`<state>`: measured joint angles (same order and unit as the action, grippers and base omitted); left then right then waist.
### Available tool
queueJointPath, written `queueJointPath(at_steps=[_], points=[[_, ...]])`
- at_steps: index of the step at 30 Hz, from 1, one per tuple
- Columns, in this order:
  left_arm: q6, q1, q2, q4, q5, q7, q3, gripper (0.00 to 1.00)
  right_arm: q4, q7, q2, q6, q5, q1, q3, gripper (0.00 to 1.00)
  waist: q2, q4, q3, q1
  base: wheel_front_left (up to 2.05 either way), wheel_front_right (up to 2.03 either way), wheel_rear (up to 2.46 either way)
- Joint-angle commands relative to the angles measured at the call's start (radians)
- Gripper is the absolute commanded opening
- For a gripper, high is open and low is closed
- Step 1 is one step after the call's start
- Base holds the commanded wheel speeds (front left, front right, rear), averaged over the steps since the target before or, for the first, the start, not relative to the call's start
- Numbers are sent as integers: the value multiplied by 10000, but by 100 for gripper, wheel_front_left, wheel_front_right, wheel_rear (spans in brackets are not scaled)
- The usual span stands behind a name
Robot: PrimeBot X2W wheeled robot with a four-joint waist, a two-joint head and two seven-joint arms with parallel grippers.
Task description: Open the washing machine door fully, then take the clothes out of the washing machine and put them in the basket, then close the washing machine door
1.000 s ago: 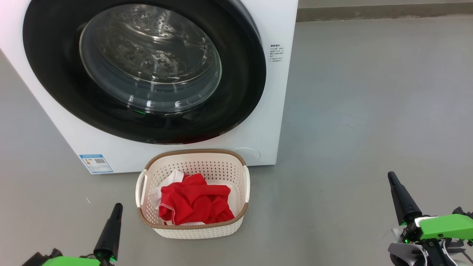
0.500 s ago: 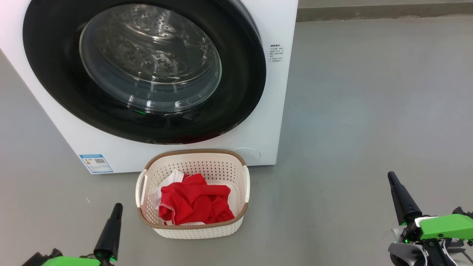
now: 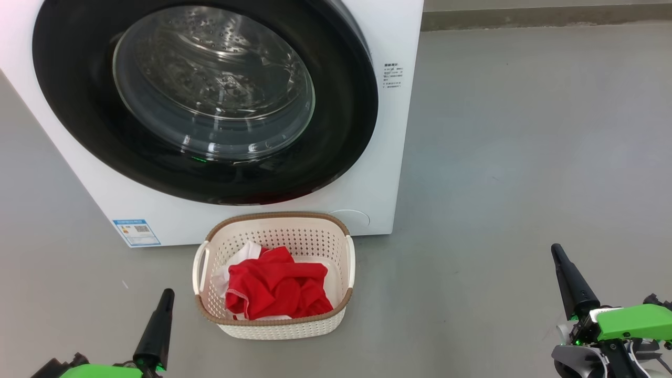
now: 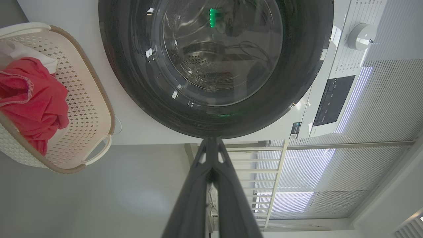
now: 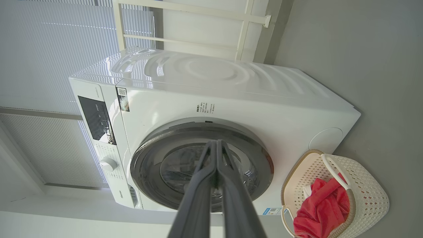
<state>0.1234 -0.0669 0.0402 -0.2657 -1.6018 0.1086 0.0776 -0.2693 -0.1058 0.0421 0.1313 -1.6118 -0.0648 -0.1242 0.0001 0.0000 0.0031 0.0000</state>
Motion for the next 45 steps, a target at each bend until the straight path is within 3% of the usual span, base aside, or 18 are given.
queueJointPath(at_steps=[1, 45], points=[[73, -412, 100, 204, -68, 46, 362, 0, 247, -48, 112, -6, 5, -428, 137, 0, -1, 0, 0, 0, 0, 0, 0], [73, -412, 100, 205, -69, 45, 361, 0, 246, -66, 96, -6, 23, -430, 114, 0, -1, 0, 0, 0, 0, 0, 0]])
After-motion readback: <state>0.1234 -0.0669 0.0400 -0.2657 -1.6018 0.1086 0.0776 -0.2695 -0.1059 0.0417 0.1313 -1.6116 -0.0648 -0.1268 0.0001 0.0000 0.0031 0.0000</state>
